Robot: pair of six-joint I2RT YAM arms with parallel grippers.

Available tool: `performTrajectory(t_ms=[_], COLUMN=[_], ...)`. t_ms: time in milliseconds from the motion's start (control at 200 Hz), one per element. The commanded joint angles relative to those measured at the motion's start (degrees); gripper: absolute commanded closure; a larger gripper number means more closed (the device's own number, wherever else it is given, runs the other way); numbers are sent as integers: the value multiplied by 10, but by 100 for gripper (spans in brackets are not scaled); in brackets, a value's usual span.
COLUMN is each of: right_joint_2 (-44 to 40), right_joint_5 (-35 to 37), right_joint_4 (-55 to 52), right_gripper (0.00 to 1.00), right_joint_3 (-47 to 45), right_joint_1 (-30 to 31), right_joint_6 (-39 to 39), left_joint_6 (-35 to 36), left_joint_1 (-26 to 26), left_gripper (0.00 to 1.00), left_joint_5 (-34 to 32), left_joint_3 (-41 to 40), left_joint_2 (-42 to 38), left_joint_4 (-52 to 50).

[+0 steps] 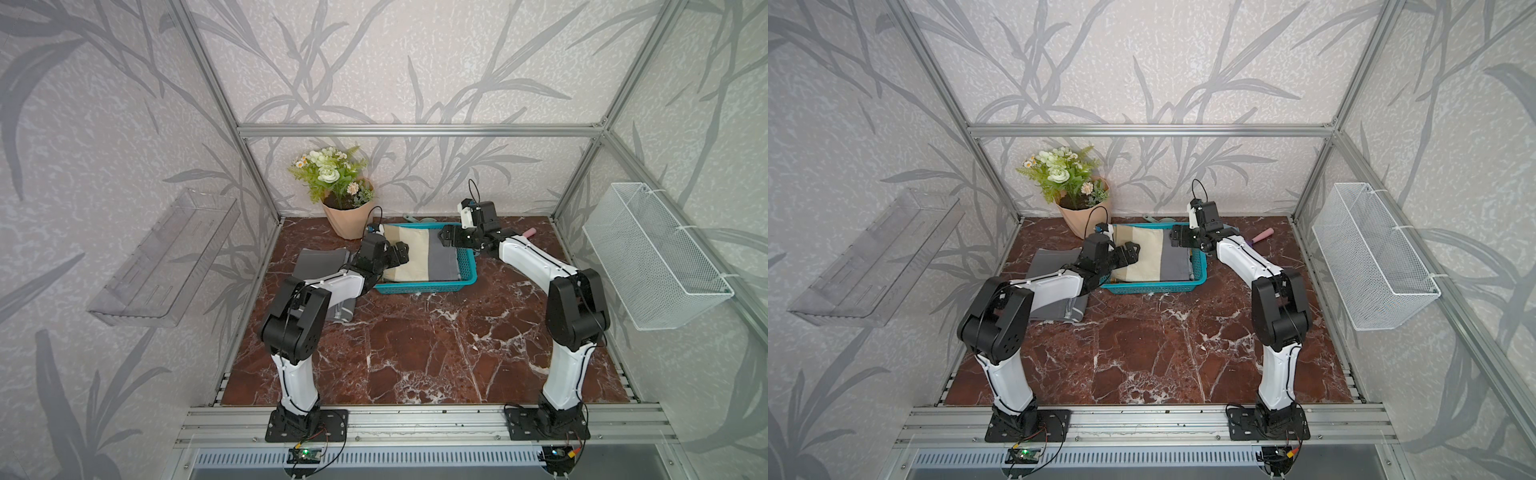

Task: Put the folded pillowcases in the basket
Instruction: Place the pillowcase in the basket.

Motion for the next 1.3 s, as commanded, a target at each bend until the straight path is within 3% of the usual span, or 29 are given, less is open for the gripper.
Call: performTrajectory(t_ms=[0, 45, 90, 125, 205, 350, 545, 795, 1035, 1075, 1190, 1255, 1295], right_joint_2=[-13, -10, -4, 3, 24, 74, 120, 148, 127, 118, 72, 37, 16], right_joint_5=[7, 6, 4, 2, -3, -2, 15, 48, 60, 59, 53, 57, 64], right_joint_4=[14, 20, 23, 22, 16, 0, -13, -41, -31, -28, -3, 20, 27], right_gripper=[46, 74, 92, 98, 99, 99, 99, 100, 100, 95, 73, 51, 44], right_joint_3=[8, 8, 10, 15, 32, 70, 89, 70, 29, 26, 0, -23, -33], right_joint_1=[19, 20, 22, 22, 23, 25, 24, 23, 21, 22, 28, 38, 45], right_joint_6=[-21, -18, -13, -11, -6, -1, 5, 5, 4, 3, -2, -13, -20], left_joint_6=[-2, 3, -1, -1, 0, -22, -24, -11, -22, -18, -7, -1, 4], left_joint_1=[-9, -12, -13, -16, -21, -23, -18, -5, 13, 13, 12, 12, 12], left_gripper=[17, 34, 58, 75, 100, 100, 100, 100, 100, 100, 82, 58, 51], left_joint_5=[-56, -43, -32, -28, -12, 37, -10, -71, -44, -32, -13, -13, -18], left_joint_3=[22, 36, 57, 71, 98, 142, 156, 90, 50, 48, 44, 40, 38], left_joint_2=[-43, -42, -32, -23, 3, 79, 142, 146, 134, 123, 79, 47, 26], left_joint_4=[-21, -19, -26, -27, -23, -4, -52, -42, -7, -2, 0, -9, -19])
